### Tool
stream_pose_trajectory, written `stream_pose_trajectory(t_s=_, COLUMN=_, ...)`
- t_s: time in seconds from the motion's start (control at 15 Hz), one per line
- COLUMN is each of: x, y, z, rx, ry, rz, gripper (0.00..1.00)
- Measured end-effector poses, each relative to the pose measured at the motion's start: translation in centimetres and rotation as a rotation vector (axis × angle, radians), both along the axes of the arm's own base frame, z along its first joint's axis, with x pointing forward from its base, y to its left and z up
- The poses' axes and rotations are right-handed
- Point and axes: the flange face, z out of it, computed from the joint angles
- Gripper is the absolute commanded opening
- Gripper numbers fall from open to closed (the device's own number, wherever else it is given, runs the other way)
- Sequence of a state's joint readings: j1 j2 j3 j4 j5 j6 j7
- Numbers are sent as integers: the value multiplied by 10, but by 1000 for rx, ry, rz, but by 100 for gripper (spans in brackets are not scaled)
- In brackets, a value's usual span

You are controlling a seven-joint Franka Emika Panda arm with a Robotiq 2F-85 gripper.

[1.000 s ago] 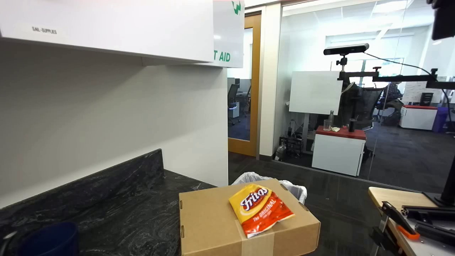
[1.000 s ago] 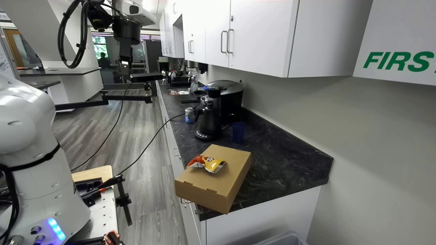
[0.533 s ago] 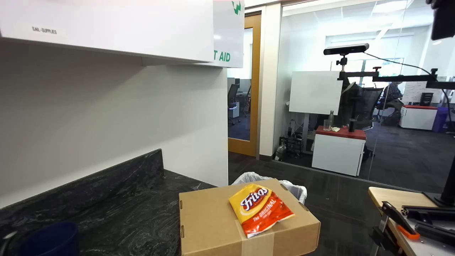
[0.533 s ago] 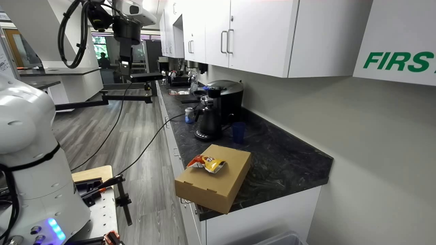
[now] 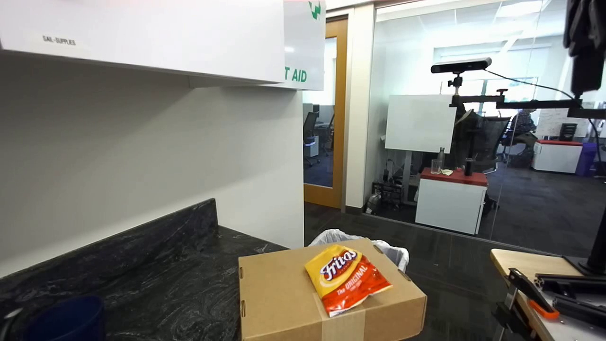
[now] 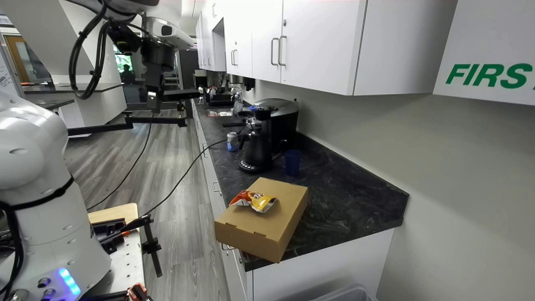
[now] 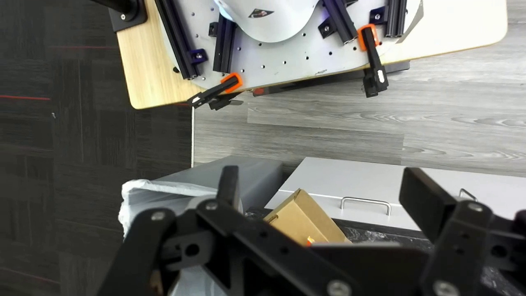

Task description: Take the yellow rapper off of the box and put it in the bin

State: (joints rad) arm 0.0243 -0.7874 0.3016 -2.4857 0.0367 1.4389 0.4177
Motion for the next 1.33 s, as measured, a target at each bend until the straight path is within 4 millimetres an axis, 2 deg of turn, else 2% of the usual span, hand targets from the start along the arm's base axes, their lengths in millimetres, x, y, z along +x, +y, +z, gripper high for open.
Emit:
stream_pose_trajectory(t_s=0.33, x=-5, y=-4, z=-74, rx=-14, ry=45, rz=-36, gripper=100)
stream_pose_trajectory(t_s=0.53, x=6, y=-2, z=-103, rx=-18, ry=-71, rz=7, gripper=100)
stream_pose_trajectory(t_s=0.93, x=45, y=5, z=-103, rx=-85, ry=-355, rz=112, gripper=100)
stream_pose_trajectory(t_s=1.33, x=75, y=-23, z=-126, rx=-138, ry=-386, rz=59, gripper=100)
